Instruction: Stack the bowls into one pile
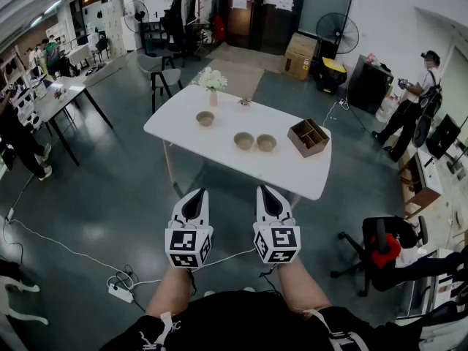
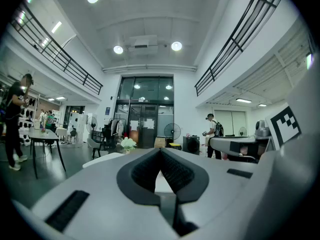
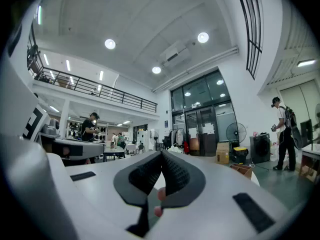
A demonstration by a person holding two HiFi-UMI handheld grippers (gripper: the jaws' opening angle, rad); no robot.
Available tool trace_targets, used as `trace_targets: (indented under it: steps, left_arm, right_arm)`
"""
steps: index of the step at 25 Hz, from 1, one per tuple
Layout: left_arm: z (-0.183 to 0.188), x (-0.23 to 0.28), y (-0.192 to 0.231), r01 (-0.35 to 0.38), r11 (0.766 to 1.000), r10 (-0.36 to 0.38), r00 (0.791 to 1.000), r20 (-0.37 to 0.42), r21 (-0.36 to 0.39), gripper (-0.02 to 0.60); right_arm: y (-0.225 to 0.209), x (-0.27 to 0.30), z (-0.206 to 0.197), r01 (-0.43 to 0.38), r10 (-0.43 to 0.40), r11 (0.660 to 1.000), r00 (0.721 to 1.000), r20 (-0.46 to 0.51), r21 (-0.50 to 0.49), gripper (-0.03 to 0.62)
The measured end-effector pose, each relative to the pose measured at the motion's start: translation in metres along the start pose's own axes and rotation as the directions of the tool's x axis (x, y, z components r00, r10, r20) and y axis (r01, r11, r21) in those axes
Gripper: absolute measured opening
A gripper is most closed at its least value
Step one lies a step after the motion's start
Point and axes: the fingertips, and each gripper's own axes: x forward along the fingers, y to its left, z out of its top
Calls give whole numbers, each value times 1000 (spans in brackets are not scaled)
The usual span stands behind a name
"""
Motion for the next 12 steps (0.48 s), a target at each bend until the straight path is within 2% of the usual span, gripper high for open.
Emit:
trace_targets:
  steps: [6,12]
  left_arm:
    - [-5,-5,4,4,1000,-5,1000,-4,-9,12]
    - [-11,-17,22,12,1000,-13,1000,-16,-23,12]
  right_arm:
    - [5,-1,2,6,-6,1000,1000,18,24,11]
    - [32,2,3,20,-20,999,1000,15,-32,11]
